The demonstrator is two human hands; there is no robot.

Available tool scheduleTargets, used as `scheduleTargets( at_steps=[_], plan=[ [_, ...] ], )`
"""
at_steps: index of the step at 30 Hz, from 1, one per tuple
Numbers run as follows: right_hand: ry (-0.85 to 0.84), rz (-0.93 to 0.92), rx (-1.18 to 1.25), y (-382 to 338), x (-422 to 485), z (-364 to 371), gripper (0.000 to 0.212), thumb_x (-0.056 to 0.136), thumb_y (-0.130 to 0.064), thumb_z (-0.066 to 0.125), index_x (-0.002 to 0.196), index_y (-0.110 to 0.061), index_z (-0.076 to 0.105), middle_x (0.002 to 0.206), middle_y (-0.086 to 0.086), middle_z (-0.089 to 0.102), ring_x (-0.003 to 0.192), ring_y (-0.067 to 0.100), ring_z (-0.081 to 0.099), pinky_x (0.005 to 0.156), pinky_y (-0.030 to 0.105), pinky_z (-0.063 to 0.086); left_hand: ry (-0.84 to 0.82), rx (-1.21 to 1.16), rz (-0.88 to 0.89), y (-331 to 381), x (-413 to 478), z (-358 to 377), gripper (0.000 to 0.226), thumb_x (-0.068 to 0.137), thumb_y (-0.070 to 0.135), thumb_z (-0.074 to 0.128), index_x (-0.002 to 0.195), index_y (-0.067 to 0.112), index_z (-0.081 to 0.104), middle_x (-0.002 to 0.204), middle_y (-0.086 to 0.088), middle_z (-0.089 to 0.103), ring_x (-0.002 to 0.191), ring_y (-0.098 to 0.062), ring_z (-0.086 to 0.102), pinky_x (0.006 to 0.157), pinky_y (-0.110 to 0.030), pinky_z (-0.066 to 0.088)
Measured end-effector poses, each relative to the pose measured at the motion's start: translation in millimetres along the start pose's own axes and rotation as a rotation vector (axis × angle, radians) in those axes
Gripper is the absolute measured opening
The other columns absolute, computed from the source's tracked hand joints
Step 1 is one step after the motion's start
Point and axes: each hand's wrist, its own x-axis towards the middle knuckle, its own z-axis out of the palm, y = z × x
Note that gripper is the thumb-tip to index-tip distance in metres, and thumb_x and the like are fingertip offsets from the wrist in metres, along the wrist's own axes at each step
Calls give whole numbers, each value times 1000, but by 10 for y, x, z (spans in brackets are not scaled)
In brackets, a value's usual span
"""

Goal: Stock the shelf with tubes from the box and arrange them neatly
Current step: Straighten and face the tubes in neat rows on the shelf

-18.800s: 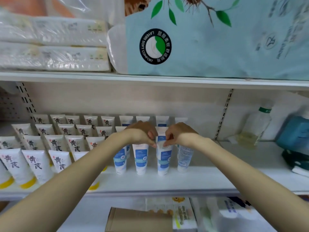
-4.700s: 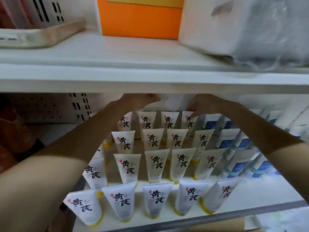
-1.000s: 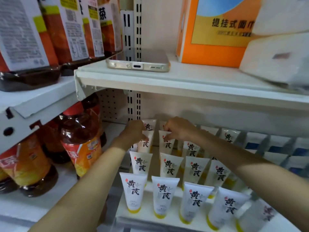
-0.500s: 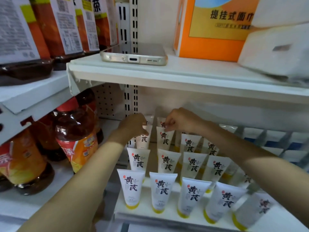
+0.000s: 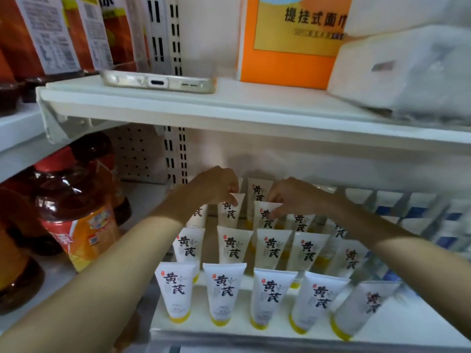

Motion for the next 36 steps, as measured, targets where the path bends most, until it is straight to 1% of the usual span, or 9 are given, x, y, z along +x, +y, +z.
scheduleTargets(
  at_steps=[3, 10, 13, 17, 22, 26, 29, 31, 36],
  plan=[
    [35, 20, -72, -4, 48, 66, 20, 80, -28, 72, 93, -14, 70, 87, -1, 67, 76, 15, 61, 55, 20, 33, -15, 34, -3, -40, 56, 45, 38, 80, 29, 71, 114, 12, 65, 113, -2, 61, 101, -21, 57, 92, -36, 46],
    [91, 64, -56, 40, 137, 134, 27, 79, -30, 73, 98, -11, 70, 94, 5, 70, 82, 18, 63, 70, 28, 48, 23, -36, -6, -158, 108, 144, 23, 78, 25, 73, 97, 12, 72, 97, -5, 69, 90, -22, 62, 85, -41, 50],
    [99, 74, -48, 52, 171, 133, 27, 80, -29, 73, 99, -11, 69, 95, 6, 69, 81, 18, 62, 63, 25, 42, 31, -54, 3, -163, 104, 162, 20, 78, 24, 73, 95, 14, 73, 93, -3, 70, 85, -19, 62, 82, -39, 51],
    [111, 87, -36, 33, 195, 115, 28, 81, -29, 71, 103, -12, 68, 100, 3, 67, 86, 17, 61, 70, 27, 45, 35, -33, 10, -167, 109, 162, 20, 78, 25, 73, 96, 15, 73, 90, 2, 66, 86, -19, 60, 81, -40, 50],
    [127, 74, -19, 30, 223, 110, 24, 81, -26, 71, 99, -11, 69, 73, -10, 55, 62, 4, 47, 53, 19, 29, 10, -23, 10, -173, 122, 157, 18, 79, 26, 72, 93, 15, 72, 85, 3, 64, 84, -18, 60, 80, -38, 50],
    [68, 69, 23, 76, 230, 78, 27, 80, -27, 73, 96, -5, 70, 86, 11, 69, 65, 14, 53, 57, 25, 37, 8, -12, 16, -127, 139, 124, 22, 81, 34, 69, 92, 15, 70, 85, 5, 60, 85, -18, 60, 75, -31, 46],
    [65, 57, 129, 113, 153, -51, 28, 79, -24, 74, 104, -13, 71, 99, -5, 71, 82, 9, 64, 78, 24, 49, 66, -58, 62, -30, 143, 70, 16, 83, 32, 68, 93, 19, 71, 88, 10, 57, 88, -14, 59, 76, -29, 46],
    [78, 74, 195, 170, 45, -187, 27, 79, -24, 74, 104, -15, 71, 101, -10, 69, 87, 2, 63, 87, 22, 48, 81, -104, 87, 43, 179, 52, 12, 83, 31, 68, 90, 22, 71, 94, 10, 62, 93, -15, 60, 80, -30, 47],
    [9, 119, 216, 397, -241, -329, 20, 75, -29, 78, 92, -20, 74, 77, -22, 68, 75, -12, 62, 83, 17, 48, 11, -89, 83, 216, 364, 118, 30, 77, 36, 74, 102, 21, 69, 104, 4, 65, 95, -17, 60, 84, -33, 48]
  ],
)
